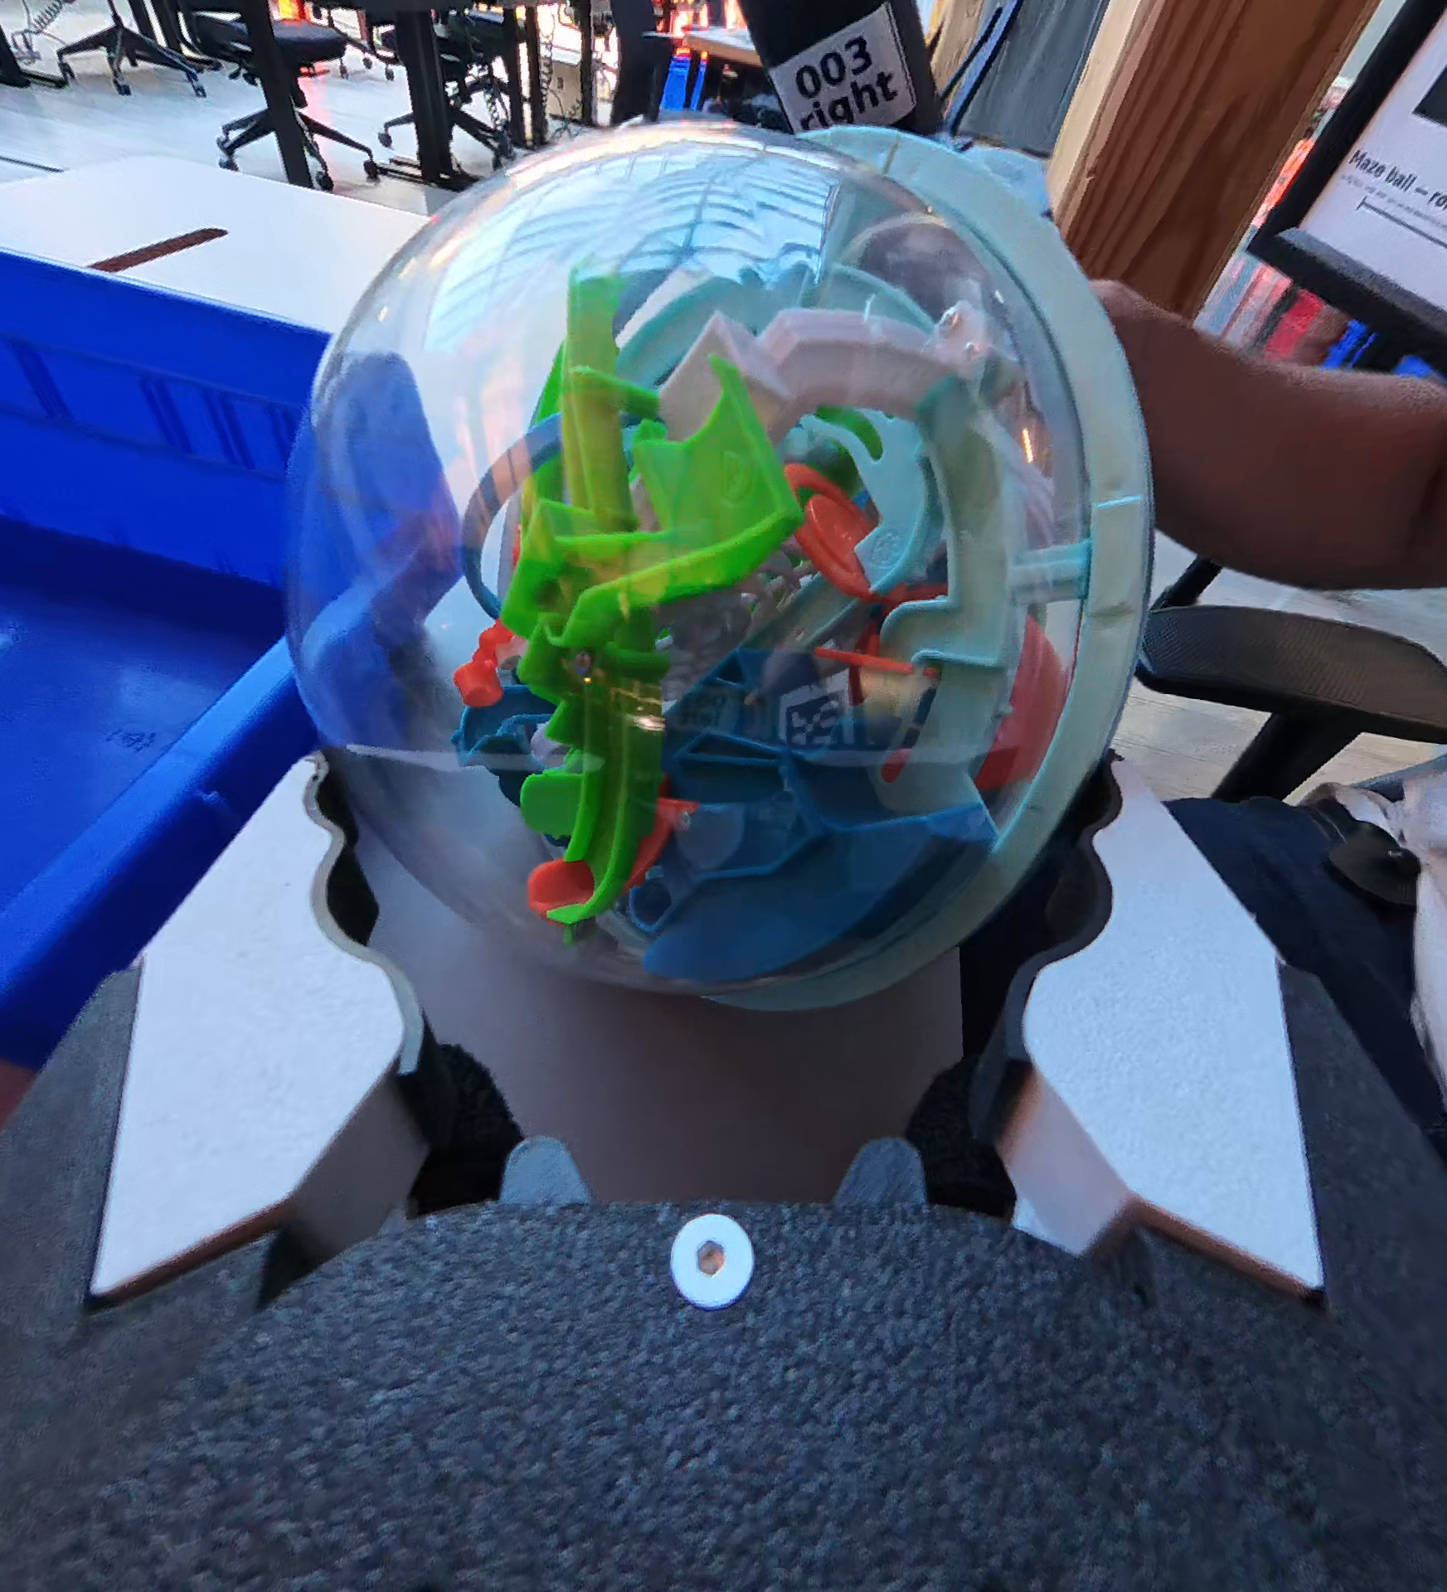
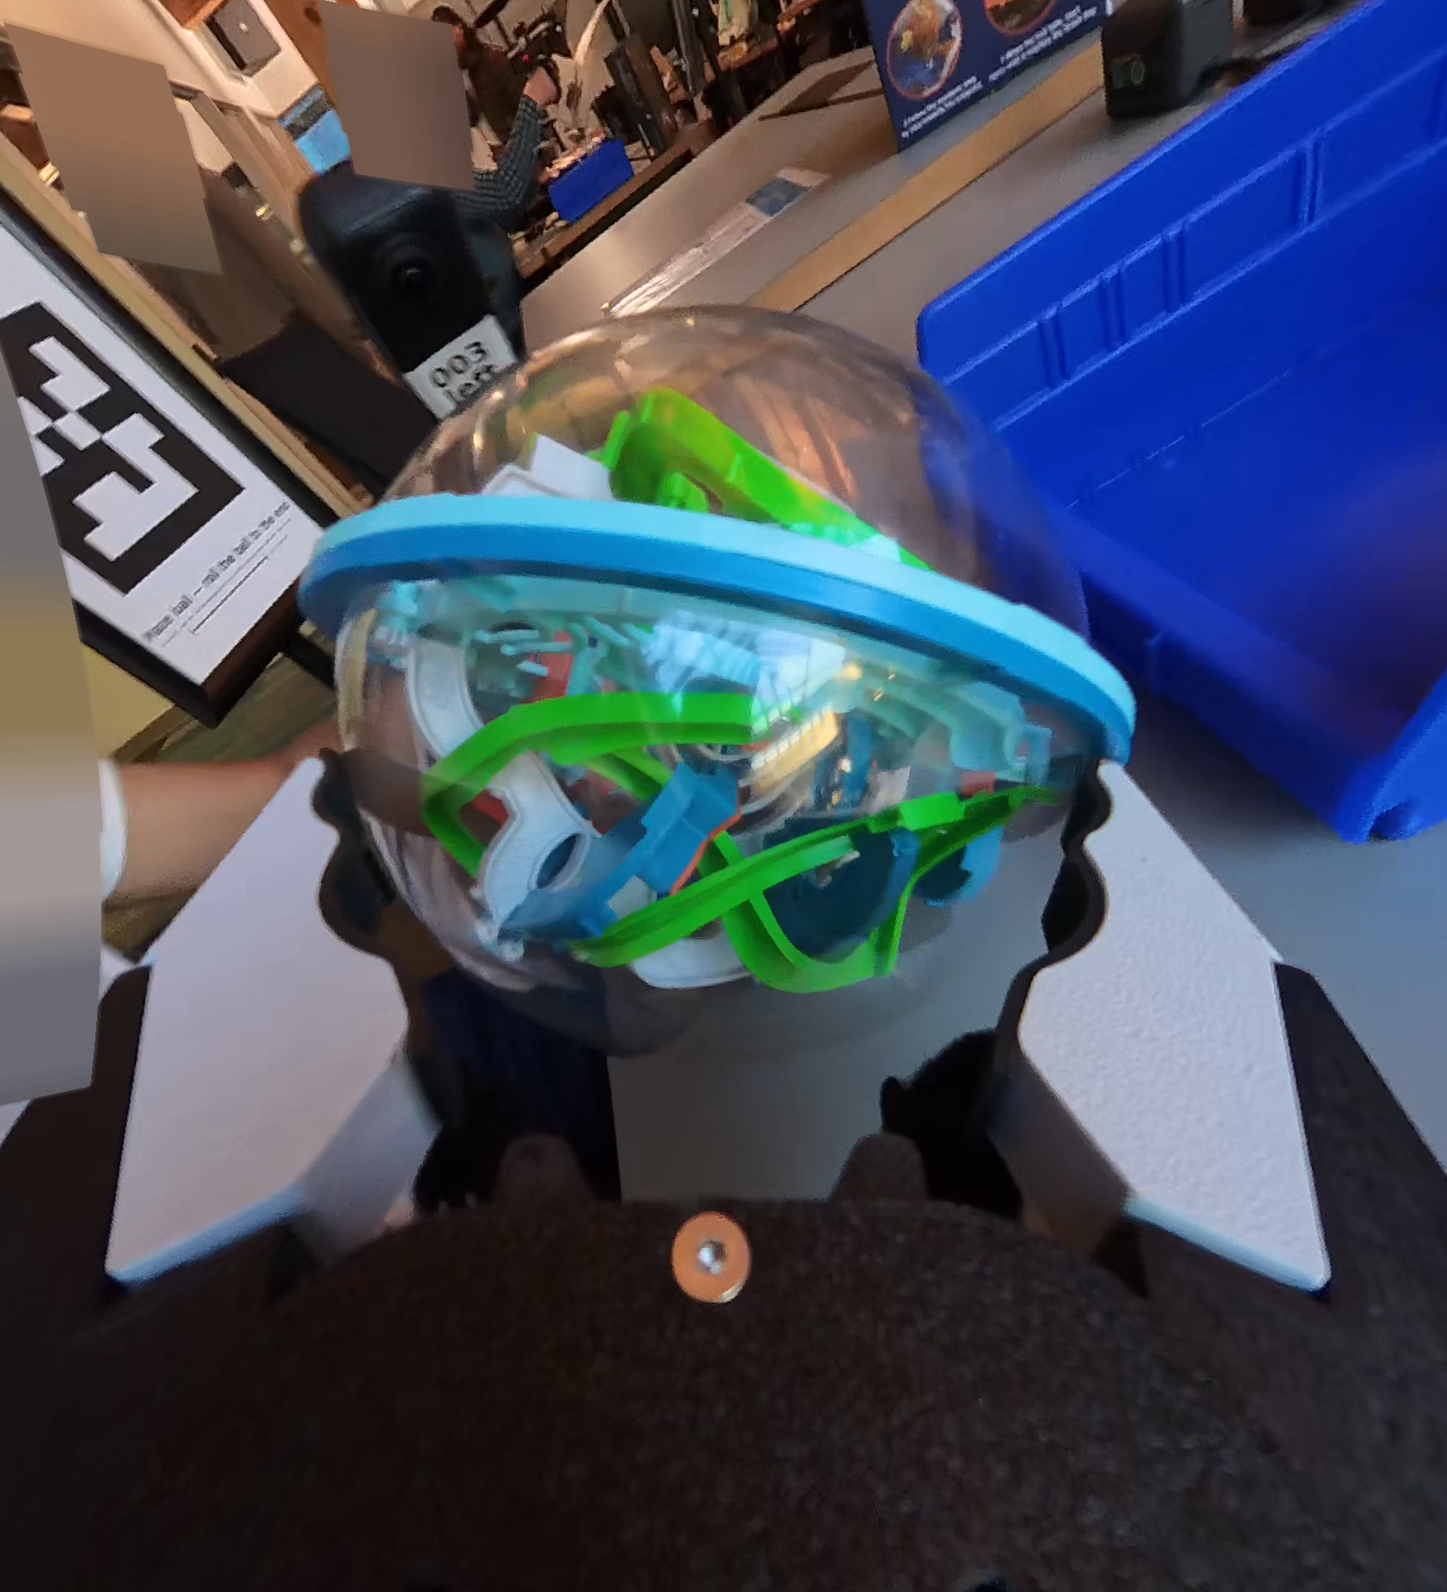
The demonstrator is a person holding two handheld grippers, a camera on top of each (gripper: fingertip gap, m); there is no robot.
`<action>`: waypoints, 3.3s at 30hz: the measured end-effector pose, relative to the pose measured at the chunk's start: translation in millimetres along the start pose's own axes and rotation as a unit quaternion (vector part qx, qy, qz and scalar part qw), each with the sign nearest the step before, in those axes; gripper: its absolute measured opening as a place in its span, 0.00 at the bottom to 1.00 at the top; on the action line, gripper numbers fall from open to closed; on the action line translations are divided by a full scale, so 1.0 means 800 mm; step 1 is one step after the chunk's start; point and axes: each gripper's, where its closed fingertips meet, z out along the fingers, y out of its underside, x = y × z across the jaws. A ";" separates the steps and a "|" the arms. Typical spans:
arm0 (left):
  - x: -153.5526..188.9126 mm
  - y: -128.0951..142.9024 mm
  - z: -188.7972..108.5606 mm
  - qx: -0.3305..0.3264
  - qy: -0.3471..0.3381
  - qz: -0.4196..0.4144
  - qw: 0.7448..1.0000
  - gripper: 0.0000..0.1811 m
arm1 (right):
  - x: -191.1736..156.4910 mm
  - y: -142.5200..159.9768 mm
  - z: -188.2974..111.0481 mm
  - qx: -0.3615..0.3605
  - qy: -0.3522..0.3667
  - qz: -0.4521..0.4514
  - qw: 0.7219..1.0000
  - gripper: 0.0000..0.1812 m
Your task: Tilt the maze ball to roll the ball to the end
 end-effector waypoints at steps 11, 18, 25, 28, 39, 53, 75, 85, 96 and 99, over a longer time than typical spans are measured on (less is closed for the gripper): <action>0.039 -0.018 -0.019 0.105 -0.034 -0.049 0.993 0.86 | -0.040 0.032 0.007 0.069 -0.066 0.069 0.993 0.84; 0.025 -0.022 -0.024 0.175 -0.058 -0.047 0.982 0.86 | -0.026 0.014 0.012 0.149 -0.067 0.050 0.985 0.85; 0.018 -0.026 -0.024 0.188 -0.054 -0.062 0.979 0.86 | -0.019 0.014 0.007 0.152 -0.089 0.077 0.981 0.82; 0.017 -0.026 -0.026 0.191 -0.047 -0.074 0.978 0.85 | -0.018 0.016 0.005 0.143 -0.099 0.096 0.980 0.80; 0.008 -0.023 -0.031 0.189 -0.024 -0.125 0.974 0.85 | -0.018 0.011 0.001 0.156 -0.095 0.110 0.977 0.79; -0.031 -0.006 -0.035 0.147 0.157 -0.440 0.872 0.84 | -0.009 0.002 0.032 0.088 -0.024 -0.097 0.991 0.86; -0.020 -0.007 -0.068 -0.102 -0.195 -0.057 0.974 0.86 | 0.022 -0.037 0.017 0.020 0.031 0.096 0.995 0.84; 0.003 0.018 -0.013 -0.052 -0.001 -0.155 0.986 0.88 | -0.014 -0.036 0.029 0.042 -0.010 -0.058 0.997 0.83; 0.019 0.057 0.026 -0.068 -0.024 -0.164 0.984 0.88 | 0.005 0.025 0.009 0.004 -0.069 0.058 0.996 0.86; 0.013 0.029 0.018 0.003 0.061 -0.255 0.965 0.88 | 0.013 0.019 0.006 0.035 -0.060 0.083 0.994 0.86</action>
